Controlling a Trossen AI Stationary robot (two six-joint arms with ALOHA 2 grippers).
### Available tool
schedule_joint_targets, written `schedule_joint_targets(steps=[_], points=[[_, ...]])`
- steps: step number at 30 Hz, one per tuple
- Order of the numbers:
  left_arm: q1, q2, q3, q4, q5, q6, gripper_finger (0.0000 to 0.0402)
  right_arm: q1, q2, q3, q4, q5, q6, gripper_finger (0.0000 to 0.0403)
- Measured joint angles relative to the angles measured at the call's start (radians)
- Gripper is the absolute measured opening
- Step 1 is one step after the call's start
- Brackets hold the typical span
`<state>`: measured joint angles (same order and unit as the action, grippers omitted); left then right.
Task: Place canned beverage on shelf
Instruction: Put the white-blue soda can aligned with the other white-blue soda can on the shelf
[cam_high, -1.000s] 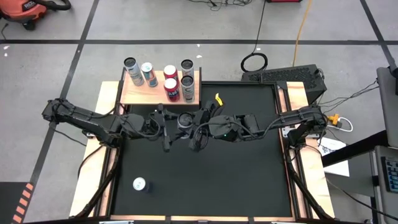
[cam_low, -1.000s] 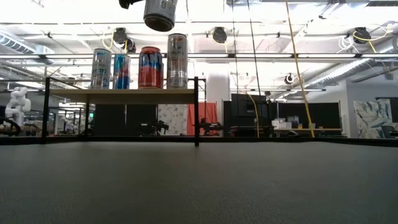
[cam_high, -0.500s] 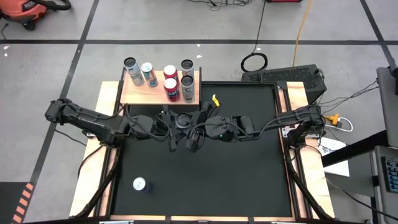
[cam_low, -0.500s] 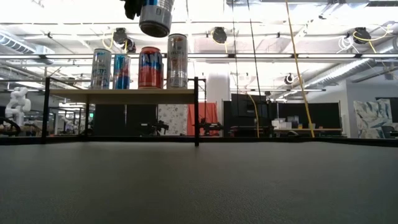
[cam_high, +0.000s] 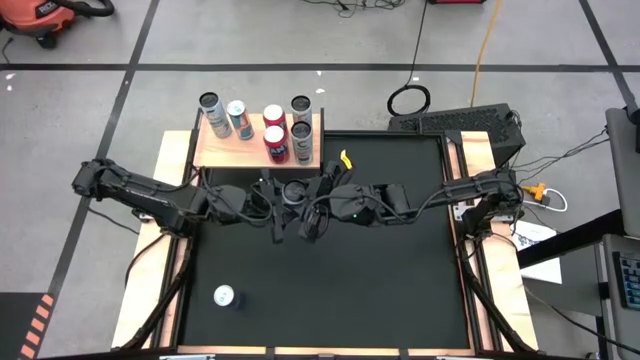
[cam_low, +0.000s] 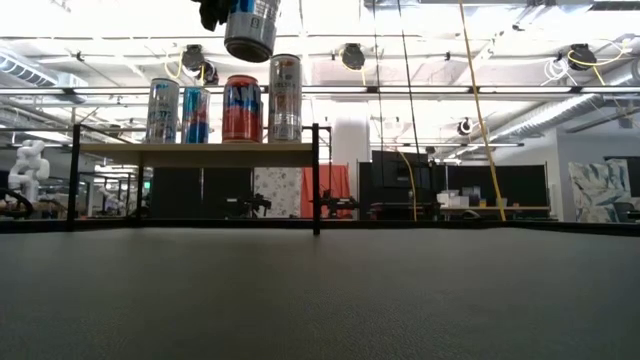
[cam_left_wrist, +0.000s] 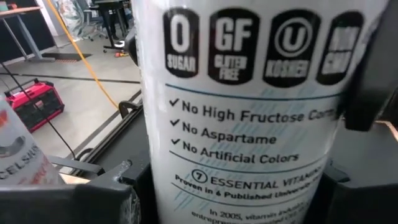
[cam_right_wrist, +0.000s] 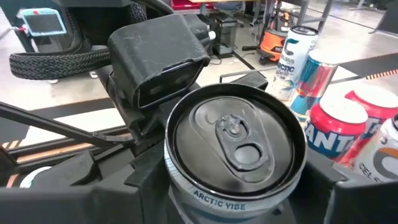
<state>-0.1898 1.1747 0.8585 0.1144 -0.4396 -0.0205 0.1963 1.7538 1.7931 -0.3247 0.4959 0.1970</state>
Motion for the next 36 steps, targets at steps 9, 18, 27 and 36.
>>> schedule_joint_targets(steps=[9, 18, 27, 36], points=[[-0.001, -0.144, 0.019, -0.143, 0.022, 0.05, 0.0248, 0.009, -0.085, 0.0, -0.011, -0.073, 0.014, 0.0267], [0.008, -0.263, 0.02, -0.216, -0.018, 0.048, 0.0247, 0.017, -0.155, -0.001, -0.015, -0.234, 0.027, 0.027], [0.007, -0.411, 0.006, -0.365, -0.06, 0.02, 0.0247, 0.095, -0.289, 0.001, -0.12, -0.489, 0.142, 0.0269], [0.006, -0.485, -0.162, -0.228, -0.134, -0.001, 0.0247, 0.219, -0.392, 0.001, -0.185, -0.491, 0.203, 0.027]])
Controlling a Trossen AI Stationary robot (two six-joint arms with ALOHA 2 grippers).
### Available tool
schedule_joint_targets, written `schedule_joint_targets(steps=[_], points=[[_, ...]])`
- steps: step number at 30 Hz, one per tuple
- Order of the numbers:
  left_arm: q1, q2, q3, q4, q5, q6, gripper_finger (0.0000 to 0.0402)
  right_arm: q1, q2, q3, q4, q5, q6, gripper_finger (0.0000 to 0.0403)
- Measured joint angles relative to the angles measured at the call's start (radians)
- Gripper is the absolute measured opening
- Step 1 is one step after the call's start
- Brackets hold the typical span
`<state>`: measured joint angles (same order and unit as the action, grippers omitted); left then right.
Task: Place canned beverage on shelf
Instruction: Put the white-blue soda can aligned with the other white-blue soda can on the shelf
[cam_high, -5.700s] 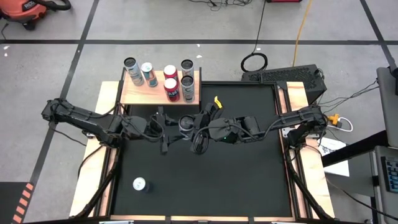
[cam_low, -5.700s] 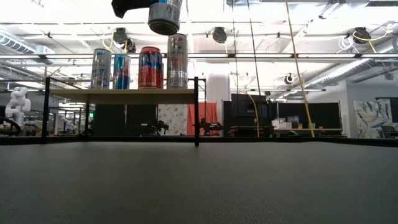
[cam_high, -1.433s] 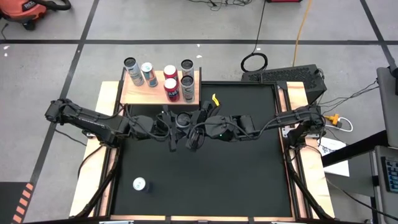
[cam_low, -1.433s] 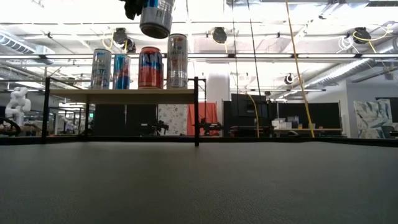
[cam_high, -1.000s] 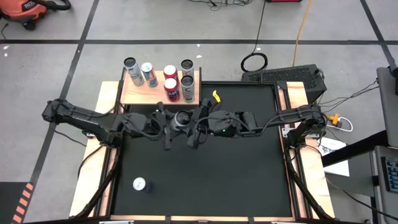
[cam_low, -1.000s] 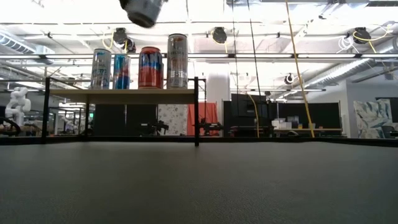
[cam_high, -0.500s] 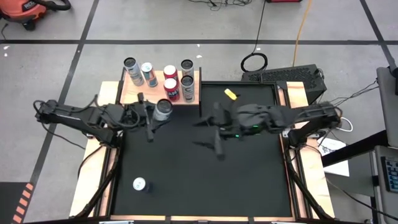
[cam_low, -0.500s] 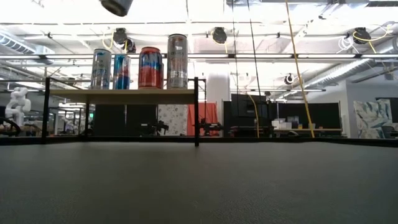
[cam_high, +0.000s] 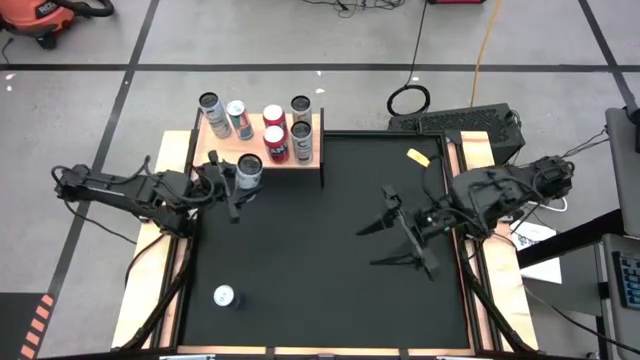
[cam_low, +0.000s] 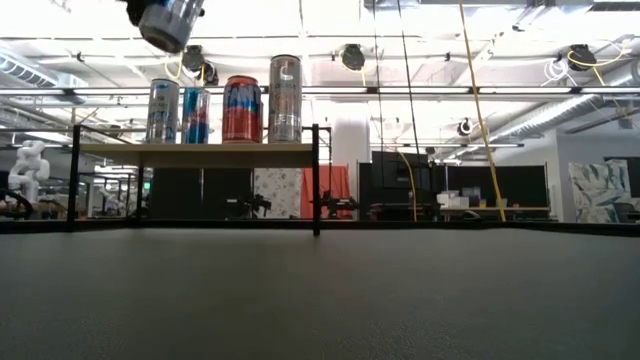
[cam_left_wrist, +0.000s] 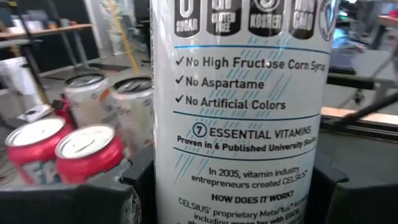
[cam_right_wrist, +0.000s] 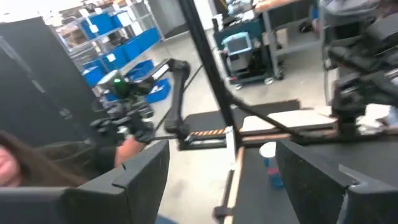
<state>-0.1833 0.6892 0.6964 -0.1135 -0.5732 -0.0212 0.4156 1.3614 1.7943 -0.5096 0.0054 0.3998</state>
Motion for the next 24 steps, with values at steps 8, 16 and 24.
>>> schedule_joint_targets(steps=[8, 16, 24], points=[[0.0, -0.053, -0.168, 0.219, -0.187, 0.009, 0.0247, 0.079, -0.02, 0.0, -0.011, 0.001, 0.086, 0.027], [0.048, -0.065, -0.31, 0.431, -0.243, 0.082, 0.0247, 0.123, -0.018, 0.0, -0.017, 0.072, 0.054, 0.027], [0.173, -0.063, -0.415, 0.629, -0.247, 0.148, 0.0247, 0.148, -0.018, 0.0, -0.028, 0.073, 0.022, 0.027]])
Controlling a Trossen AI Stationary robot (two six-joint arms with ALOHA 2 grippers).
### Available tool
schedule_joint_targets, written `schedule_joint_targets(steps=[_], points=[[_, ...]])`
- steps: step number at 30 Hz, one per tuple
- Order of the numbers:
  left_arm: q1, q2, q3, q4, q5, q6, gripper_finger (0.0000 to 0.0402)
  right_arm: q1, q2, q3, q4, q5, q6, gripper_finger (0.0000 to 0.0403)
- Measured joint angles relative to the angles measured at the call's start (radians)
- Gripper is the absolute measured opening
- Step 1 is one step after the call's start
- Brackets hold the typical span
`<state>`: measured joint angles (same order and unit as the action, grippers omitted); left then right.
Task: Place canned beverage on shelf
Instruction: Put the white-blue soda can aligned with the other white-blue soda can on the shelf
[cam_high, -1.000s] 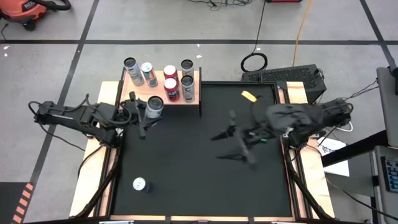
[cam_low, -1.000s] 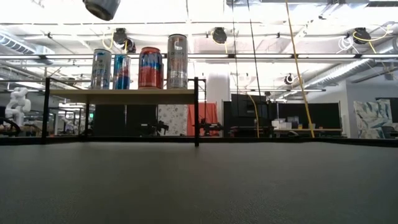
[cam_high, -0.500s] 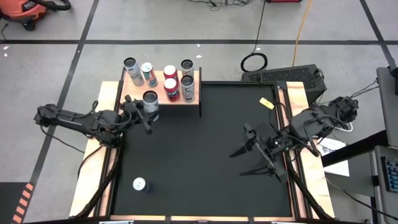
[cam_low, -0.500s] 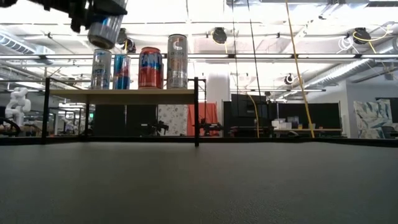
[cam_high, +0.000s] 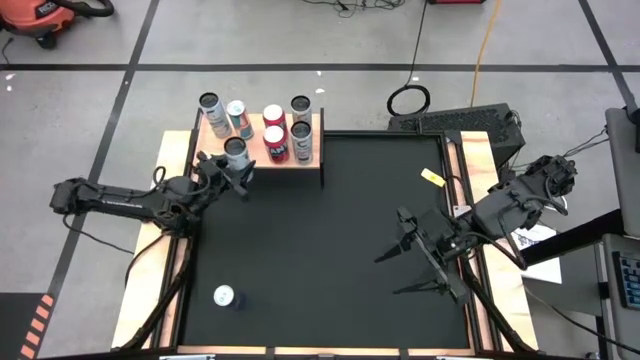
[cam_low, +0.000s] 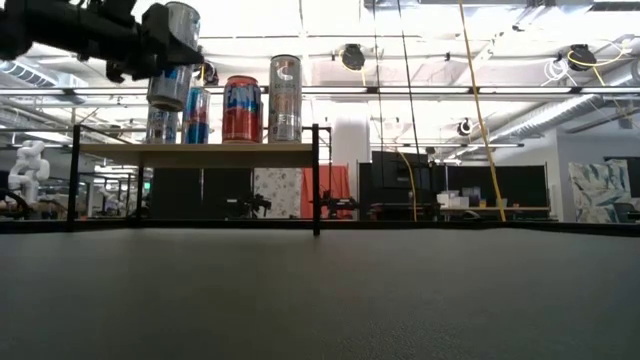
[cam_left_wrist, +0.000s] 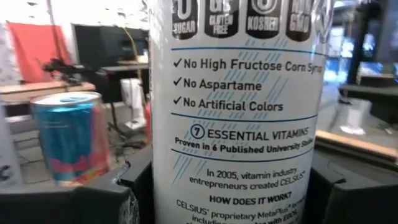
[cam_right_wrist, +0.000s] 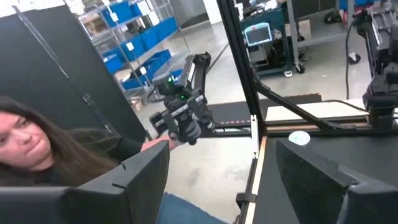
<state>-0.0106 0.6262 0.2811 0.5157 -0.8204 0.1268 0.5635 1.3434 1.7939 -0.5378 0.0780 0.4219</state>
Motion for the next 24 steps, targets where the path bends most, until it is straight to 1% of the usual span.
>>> schedule_joint_targets(steps=[2, 5, 8, 13, 21, 24], points=[[0.034, -0.001, -0.029, 0.067, 0.002, 0.015, 0.0247, 0.006, 0.0, 0.0, -0.019, 0.0, -0.005, 0.027], [0.085, -0.001, -0.055, 0.102, 0.014, 0.018, 0.0247, 0.015, 0.001, 0.0, -0.051, 0.004, -0.003, 0.027], [0.137, 0.0, -0.063, 0.107, 0.066, 0.019, 0.0247, 0.027, 0.004, 0.0, -0.07, 0.005, 0.006, 0.027], [0.241, 0.0, -0.079, 0.104, 0.078, 0.02, 0.0247, 0.049, 0.011, 0.0, -0.074, 0.058, 0.011, 0.027], [0.386, 0.0, -0.091, 0.105, 0.193, 0.018, 0.0247, 0.068, 0.043, 0.0, -0.074, 0.057, 0.011, 0.027], [0.431, 0.0, -0.091, 0.104, 0.201, 0.016, 0.0247, 0.068, 0.055, 0.0, -0.074, 0.057, 0.024, 0.027]])
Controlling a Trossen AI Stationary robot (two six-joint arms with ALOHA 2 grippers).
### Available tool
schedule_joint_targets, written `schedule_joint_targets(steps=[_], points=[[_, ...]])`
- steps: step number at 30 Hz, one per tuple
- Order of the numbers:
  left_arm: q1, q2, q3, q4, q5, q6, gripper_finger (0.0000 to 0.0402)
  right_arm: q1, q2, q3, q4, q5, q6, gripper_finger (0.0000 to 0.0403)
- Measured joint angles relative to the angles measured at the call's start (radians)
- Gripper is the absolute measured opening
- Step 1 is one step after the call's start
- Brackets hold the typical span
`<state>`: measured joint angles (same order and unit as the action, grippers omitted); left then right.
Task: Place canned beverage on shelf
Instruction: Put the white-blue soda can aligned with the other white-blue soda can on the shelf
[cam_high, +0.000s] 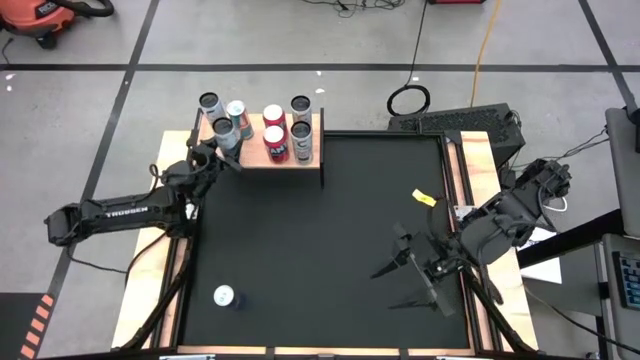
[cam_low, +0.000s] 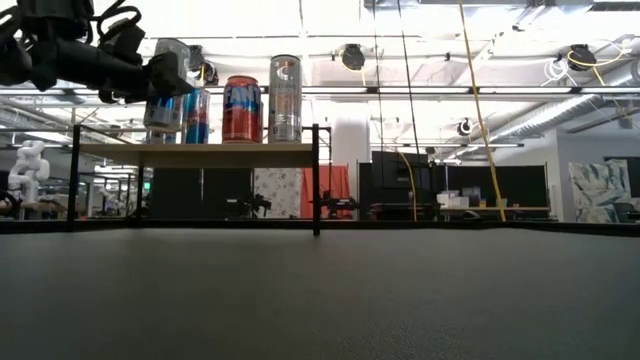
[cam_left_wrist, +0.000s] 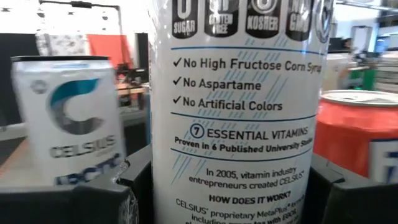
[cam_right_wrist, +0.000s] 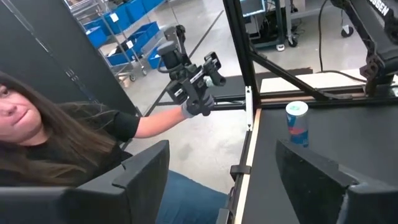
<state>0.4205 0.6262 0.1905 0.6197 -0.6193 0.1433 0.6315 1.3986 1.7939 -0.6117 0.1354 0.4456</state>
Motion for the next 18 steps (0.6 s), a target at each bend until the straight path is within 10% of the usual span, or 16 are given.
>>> schedule_joint_targets(steps=[18], points=[[0.137, 0.06, 0.0, 0.0, 0.077, -0.078, 0.0252, 0.029, 0.04, 0.0, -0.014, -0.003, 0.013, 0.027]])
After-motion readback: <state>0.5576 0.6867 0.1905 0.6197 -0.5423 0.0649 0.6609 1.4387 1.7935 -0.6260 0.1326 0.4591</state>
